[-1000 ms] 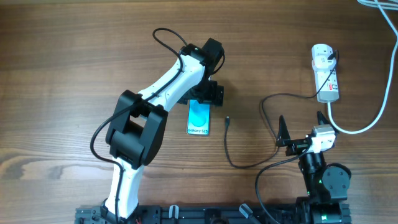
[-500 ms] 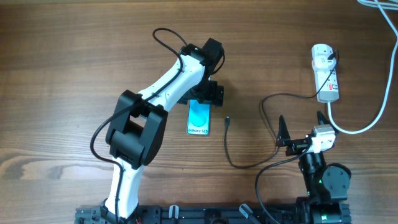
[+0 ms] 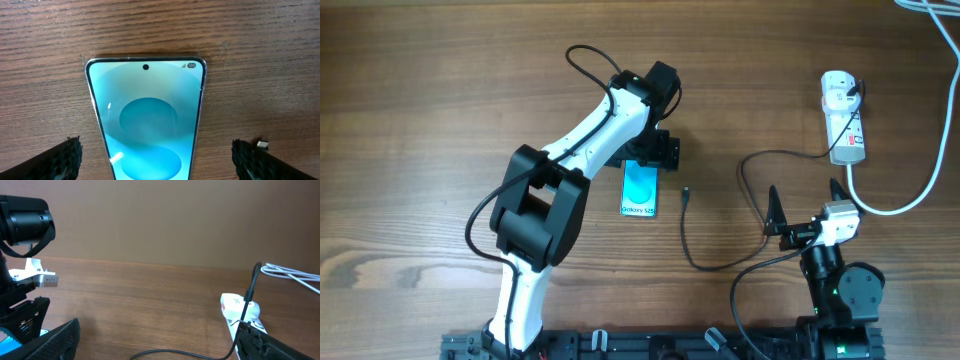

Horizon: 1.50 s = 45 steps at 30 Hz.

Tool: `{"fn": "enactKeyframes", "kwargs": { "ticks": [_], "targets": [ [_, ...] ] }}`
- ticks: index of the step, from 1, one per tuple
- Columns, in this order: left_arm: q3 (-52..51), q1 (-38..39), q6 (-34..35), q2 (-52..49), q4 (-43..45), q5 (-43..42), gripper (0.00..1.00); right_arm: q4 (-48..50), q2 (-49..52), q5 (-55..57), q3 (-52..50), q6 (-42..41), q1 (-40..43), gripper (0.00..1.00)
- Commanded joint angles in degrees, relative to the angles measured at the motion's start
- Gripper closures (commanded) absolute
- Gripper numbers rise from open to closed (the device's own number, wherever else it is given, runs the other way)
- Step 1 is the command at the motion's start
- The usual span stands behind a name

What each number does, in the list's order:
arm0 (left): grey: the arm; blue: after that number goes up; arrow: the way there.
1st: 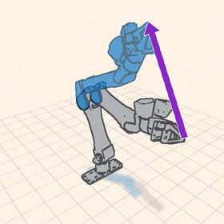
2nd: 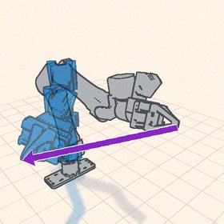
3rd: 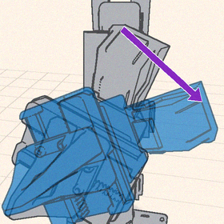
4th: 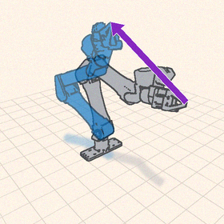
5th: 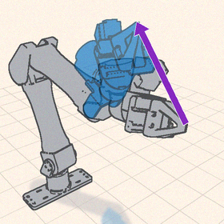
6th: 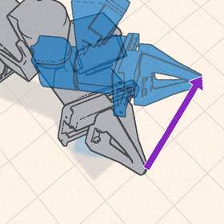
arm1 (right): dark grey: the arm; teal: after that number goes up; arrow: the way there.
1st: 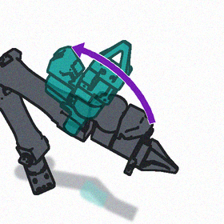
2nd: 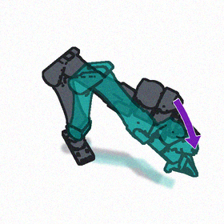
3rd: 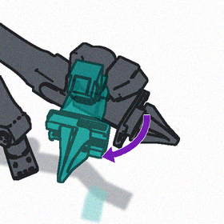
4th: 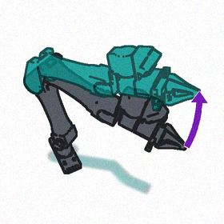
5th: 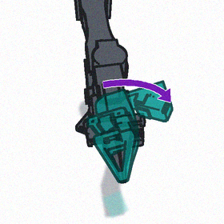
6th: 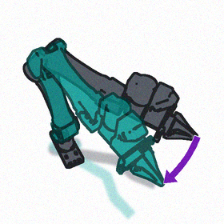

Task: Plug charger to phone and switch on socket
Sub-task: 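Lower the left gripper down around the phone's top edge, then close the left gripper on the phone's top edge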

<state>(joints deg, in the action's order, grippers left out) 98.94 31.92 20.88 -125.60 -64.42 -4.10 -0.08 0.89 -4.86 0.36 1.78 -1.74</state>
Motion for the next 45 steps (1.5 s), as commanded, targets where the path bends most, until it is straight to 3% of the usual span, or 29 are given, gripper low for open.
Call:
{"fn": "enactKeyframes", "kwargs": {
  "ticks": [1,24,31,45],
  "targets": [
    [-0.48,0.09,0.55,-0.85,-0.07,1.01,0.0,0.15,-0.35,0.55,-0.04,-0.31,-0.28,0.0],
    [-1.09,0.13,0.55,-0.87,-0.22,0.98,0.0,0.15,-0.35,0.55,-0.04,-0.31,-0.28,0.0],
    [-6.34,0.13,2.01,-0.85,3.41,0.96,0.0,0.15,-0.35,0.52,-0.04,-0.31,-0.28,0.0],
    [-7.13,0.11,2.4,-0.87,5.35,-1.36,0.0,0.15,-0.35,0.52,-0.04,-0.31,-0.28,0.0]
  ]
}}
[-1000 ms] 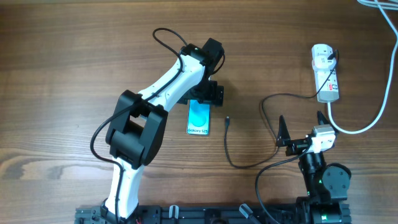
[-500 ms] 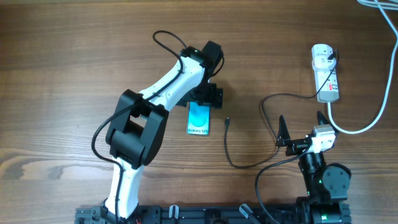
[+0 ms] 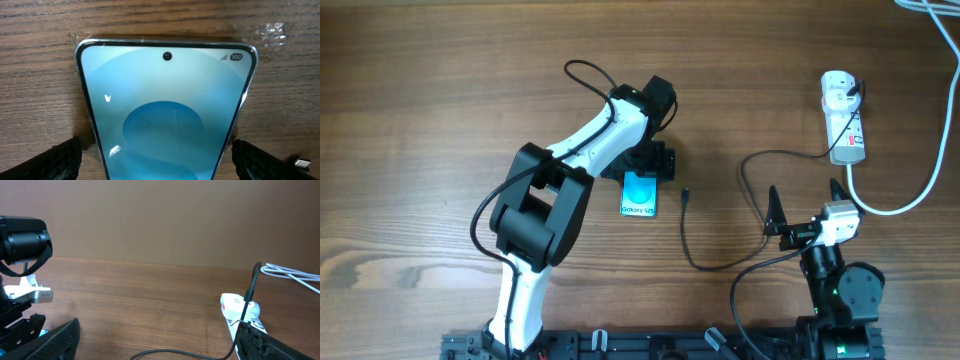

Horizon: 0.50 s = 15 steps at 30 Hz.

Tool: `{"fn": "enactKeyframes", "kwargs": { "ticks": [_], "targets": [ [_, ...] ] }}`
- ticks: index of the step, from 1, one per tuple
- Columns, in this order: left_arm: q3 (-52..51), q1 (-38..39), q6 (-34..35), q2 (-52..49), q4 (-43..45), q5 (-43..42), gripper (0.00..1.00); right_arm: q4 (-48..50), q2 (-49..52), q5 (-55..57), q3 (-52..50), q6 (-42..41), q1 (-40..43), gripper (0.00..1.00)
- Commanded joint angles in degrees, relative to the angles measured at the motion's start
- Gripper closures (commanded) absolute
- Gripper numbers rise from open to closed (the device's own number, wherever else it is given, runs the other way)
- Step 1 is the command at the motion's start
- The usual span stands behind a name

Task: Plug charger to phone and switch on socket
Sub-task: 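Close the left gripper on the phone's top edge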

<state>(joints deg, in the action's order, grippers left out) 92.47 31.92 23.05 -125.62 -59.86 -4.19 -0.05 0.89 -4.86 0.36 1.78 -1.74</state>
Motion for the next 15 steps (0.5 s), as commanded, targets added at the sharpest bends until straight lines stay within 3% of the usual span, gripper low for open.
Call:
{"fn": "enactKeyframes", "kwargs": {
  "ticks": [1,15],
  "targets": [
    [-0.66,0.13,-0.17,-0.83,0.79,-1.29,0.0,0.13,-0.35,0.55,-0.04,-0.31,-0.28,0.0],
    [-0.66,0.81,-0.07,-0.85,0.55,1.62,0.0,0.15,-0.35,0.55,-0.04,-0.28,-0.28,0.0]
  ]
}}
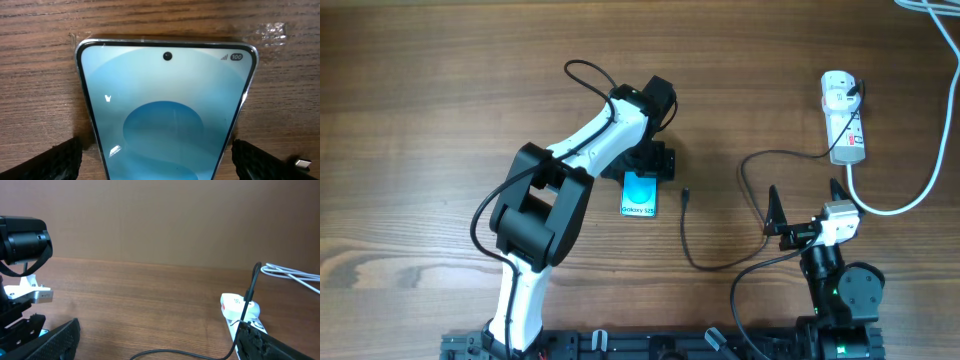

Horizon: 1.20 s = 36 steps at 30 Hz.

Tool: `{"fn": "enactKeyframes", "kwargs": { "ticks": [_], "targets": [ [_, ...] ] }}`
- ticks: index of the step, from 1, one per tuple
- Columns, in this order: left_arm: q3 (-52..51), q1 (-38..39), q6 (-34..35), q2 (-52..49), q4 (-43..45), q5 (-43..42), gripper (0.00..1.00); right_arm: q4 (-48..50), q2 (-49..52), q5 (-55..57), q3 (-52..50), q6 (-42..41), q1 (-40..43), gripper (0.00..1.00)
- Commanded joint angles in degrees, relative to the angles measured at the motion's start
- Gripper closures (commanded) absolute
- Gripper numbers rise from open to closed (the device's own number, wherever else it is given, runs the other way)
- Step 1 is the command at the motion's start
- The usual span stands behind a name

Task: Plug charger to phone and switch on socket
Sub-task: 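Close the left gripper on the phone's top edge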

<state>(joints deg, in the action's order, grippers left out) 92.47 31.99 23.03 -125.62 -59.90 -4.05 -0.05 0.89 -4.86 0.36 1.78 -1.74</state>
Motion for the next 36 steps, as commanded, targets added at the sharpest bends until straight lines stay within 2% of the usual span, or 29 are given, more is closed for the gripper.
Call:
{"fn": "enactKeyframes", "kwargs": {
  "ticks": [1,8,36],
  "targets": [
    [-0.66,1.01,-0.02,-0.85,0.59,1.92,0.0,0.15,-0.35,0.52,-0.04,-0.31,-0.28,0.0],
    [-0.66,2.8,1.88,-0.85,0.96,5.66,0.0,0.13,-0.35,0.55,-0.04,-0.31,-0.28,0.0],
    [-5.2,0.39,1.18,-0.85,3.19,4.39,0.0,0.13,-0.35,0.52,-0.04,-0.31,-0.28,0.0]
  ]
}}
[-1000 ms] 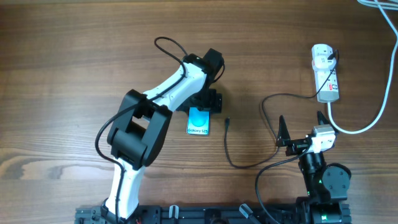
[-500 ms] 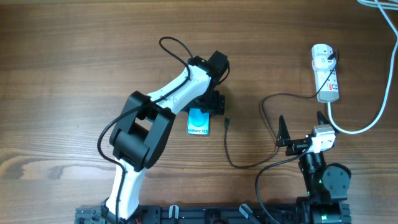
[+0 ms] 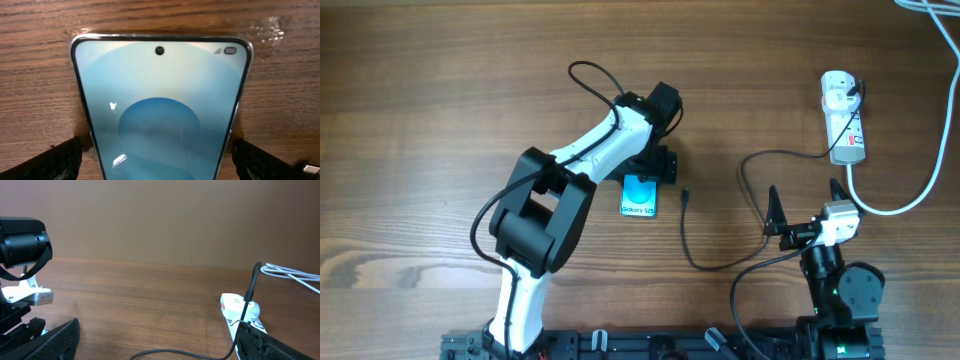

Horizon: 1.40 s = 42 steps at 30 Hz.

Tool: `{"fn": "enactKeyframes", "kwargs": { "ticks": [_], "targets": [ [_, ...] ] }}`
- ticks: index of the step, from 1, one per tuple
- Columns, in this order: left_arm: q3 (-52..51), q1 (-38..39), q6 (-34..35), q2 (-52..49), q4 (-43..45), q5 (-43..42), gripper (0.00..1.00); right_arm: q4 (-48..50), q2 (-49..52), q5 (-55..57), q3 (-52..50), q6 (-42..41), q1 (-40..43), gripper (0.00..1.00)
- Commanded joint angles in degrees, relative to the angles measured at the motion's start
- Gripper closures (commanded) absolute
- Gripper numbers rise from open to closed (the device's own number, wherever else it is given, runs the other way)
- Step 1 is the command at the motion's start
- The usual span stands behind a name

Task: Plug charger to phone and switch on socket
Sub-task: 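Close the left gripper on the phone's top edge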

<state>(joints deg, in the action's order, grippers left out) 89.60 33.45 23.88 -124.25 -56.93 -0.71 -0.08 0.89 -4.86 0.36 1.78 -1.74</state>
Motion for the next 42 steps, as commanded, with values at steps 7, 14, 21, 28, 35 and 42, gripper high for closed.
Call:
{"fn": "enactKeyframes", "kwargs": {
  "ticks": [7,14,21,28,35,42],
  "targets": [
    [-2.34,-1.07,0.37,-2.23,0.2,0.11,0.0,0.15,-0.35,0.55,-0.04,-0.31,-0.28,0.0],
    [-2.34,-1.05,0.37,-2.21,0.61,-0.31,0.03,0.15,-0.35,0.52,-0.04,-0.33,-0.28,0.0],
    [-2.34,-1.03,0.37,-2.23,0.68,-0.33,0.07,0.17,-0.35,0.55,-0.04,-0.28,-0.28,0.0],
    [-2.34,0.17,0.35,-2.23,-0.02,-0.31,0.05,0.17,-0.35,0.52,-0.04,-0.31,-0.28,0.0],
    [-2.34,0.5,0.35,-2.23,-0.28,-0.26,0.07,0.17,-0.35,0.55,-0.04,-0.31,-0.28,0.0],
    [-2.34,0.52,0.35,-2.21,-1.36,-0.28,0.1,0.17,-0.35,0.52,-0.04,-0.31,-0.28,0.0]
  ]
}}
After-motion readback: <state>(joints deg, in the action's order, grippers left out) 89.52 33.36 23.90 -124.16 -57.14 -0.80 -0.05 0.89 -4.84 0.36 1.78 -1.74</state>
